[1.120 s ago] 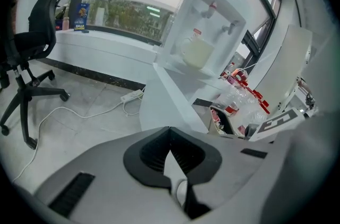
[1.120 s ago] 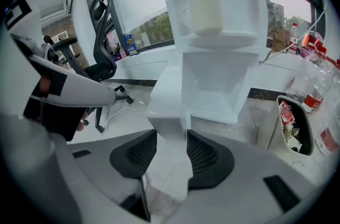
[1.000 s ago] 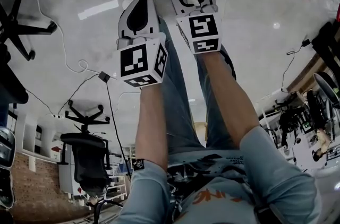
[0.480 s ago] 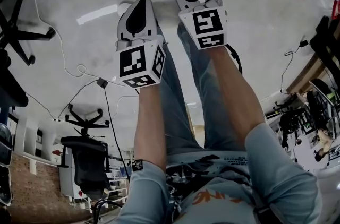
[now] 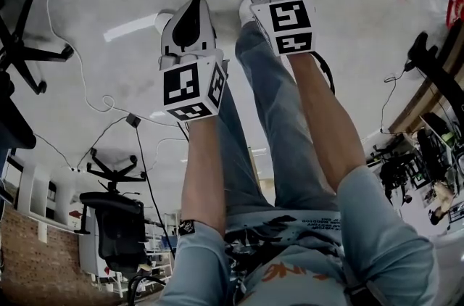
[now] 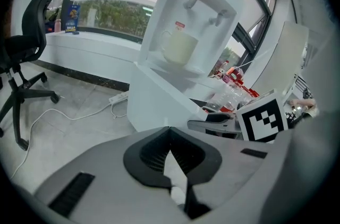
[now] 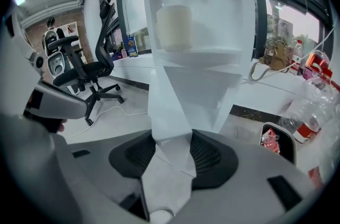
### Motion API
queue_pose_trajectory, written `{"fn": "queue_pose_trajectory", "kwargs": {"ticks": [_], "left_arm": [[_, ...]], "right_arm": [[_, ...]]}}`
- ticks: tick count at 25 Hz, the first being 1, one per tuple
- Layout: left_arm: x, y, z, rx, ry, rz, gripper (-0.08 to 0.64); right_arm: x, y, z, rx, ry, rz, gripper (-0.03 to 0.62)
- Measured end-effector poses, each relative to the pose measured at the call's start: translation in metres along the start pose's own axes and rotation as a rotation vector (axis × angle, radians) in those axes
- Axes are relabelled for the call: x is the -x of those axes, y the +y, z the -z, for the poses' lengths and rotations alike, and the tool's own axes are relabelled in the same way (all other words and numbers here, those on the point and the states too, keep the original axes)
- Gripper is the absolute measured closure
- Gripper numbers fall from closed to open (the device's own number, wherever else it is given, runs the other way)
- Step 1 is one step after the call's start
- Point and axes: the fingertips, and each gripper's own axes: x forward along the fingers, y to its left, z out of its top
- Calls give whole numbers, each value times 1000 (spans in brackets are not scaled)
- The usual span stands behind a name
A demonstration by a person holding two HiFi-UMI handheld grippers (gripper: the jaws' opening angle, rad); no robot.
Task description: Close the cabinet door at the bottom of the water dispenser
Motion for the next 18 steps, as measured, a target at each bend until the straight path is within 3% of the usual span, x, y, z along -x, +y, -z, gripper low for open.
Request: {"fn": "queue_pose_trajectory", "kwargs": {"ticks": [18], "left_arm": [[-38, -55, -19, 23, -86, 34, 538]], "right_arm": [[-14, -80, -17, 29, -25, -40, 371]]}}
